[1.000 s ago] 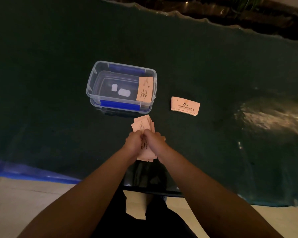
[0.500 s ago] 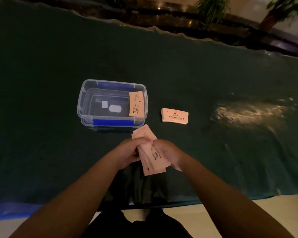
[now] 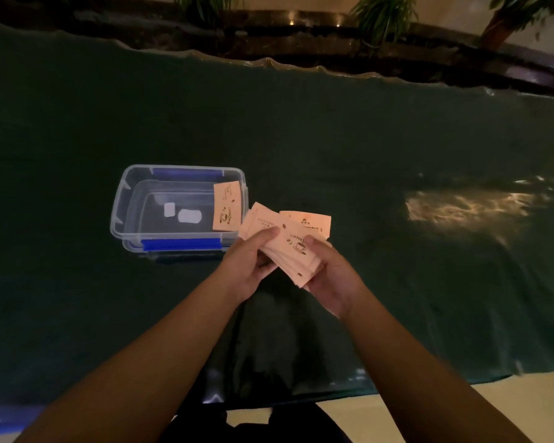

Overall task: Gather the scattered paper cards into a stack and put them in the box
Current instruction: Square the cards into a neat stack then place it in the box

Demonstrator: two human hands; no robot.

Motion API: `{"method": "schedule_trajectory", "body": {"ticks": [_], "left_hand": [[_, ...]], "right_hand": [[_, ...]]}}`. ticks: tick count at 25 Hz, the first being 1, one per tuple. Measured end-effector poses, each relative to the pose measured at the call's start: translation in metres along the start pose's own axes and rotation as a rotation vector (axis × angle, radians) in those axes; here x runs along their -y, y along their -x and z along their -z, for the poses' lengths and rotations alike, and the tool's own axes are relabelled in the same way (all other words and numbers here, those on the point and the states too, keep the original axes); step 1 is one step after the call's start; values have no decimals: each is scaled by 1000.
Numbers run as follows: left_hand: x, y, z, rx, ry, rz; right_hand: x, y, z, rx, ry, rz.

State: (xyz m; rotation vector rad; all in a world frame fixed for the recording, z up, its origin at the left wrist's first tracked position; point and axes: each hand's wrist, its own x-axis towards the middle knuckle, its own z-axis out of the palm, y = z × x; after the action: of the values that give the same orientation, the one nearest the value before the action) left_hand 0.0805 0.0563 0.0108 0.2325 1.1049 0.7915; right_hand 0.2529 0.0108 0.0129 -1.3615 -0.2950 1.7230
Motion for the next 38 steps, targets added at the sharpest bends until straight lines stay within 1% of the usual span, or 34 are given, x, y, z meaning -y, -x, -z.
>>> {"method": "schedule_trajectory", "body": {"ticks": [3, 7, 11, 14, 18, 21, 24, 26, 28, 31, 38], "left_hand": [[14, -5, -28, 2, 24, 24], [14, -13, -55, -41, 72, 47], [5, -19, -65, -105, -97, 32], [-7, -28, -70, -145, -140, 38], [-21, -48, -71, -181, -210, 41], [-25, -64, -67, -185, -262, 67], [-23, -85, -60, -242, -400, 88], [-19, -95, -56, -287, -516, 117], [-17, -101, -56, -299, -580, 142], [-16, -105, -57, -309, -583, 136], [-12, -110, -61, -340, -461, 116]], "right_hand": [[20, -5, 22, 19, -32, -20], [64, -18, 53, 23, 116, -63], [103, -39, 67, 76, 267, -111], [114, -58, 64, 54, 291, -118], [111, -85, 59, -11, 274, -137], [103, -101, 55, -112, 330, -134], [96, -113, 55, -182, 419, -119], [91, -118, 57, -202, 493, -105], [87, -121, 59, -216, 542, -107], [82, -125, 62, -230, 529, -139], [76, -131, 66, -267, 442, -164]]}}
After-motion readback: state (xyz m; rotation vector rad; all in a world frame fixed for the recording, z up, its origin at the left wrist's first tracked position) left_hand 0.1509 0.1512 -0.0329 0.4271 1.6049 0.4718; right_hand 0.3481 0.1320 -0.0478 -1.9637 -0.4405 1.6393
